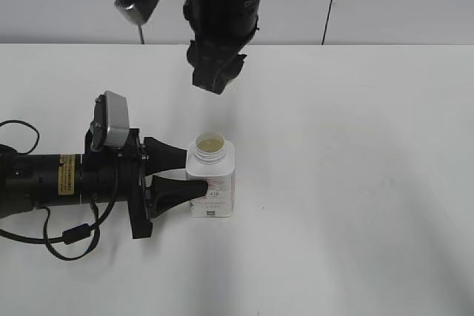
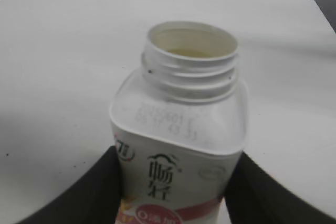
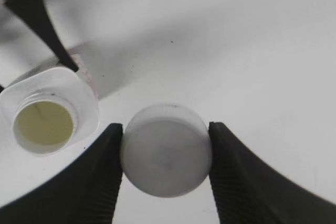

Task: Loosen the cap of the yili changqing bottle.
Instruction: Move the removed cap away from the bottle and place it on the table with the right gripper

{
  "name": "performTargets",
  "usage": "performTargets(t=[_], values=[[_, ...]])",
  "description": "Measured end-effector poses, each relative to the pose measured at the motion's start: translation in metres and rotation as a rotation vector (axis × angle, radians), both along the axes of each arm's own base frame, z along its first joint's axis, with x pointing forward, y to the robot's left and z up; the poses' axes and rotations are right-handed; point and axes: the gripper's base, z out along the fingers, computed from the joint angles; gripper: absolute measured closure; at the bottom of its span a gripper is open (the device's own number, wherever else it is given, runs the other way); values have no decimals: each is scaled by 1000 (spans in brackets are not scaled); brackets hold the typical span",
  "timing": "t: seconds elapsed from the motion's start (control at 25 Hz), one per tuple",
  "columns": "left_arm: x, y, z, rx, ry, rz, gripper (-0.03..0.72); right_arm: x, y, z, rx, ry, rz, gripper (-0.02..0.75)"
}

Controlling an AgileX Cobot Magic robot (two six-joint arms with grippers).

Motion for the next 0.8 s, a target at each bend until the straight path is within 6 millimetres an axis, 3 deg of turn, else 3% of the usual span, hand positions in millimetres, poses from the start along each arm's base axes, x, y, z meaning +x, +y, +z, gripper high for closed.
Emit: performTargets(t=[0.16,0.4,0.6,0.8], values=[[0,0,0,0,0,0,322,8,-10,3,60,10,-261,346],[0,0,0,1,0,0,322,25,-31,4,157,94,-456,346],[1,0,0,-1,1,11,322,49,-64,4,209,126,-625,346],[3,0,-1,-8,6,39,322,58,-104,1,195,144,-741,346]])
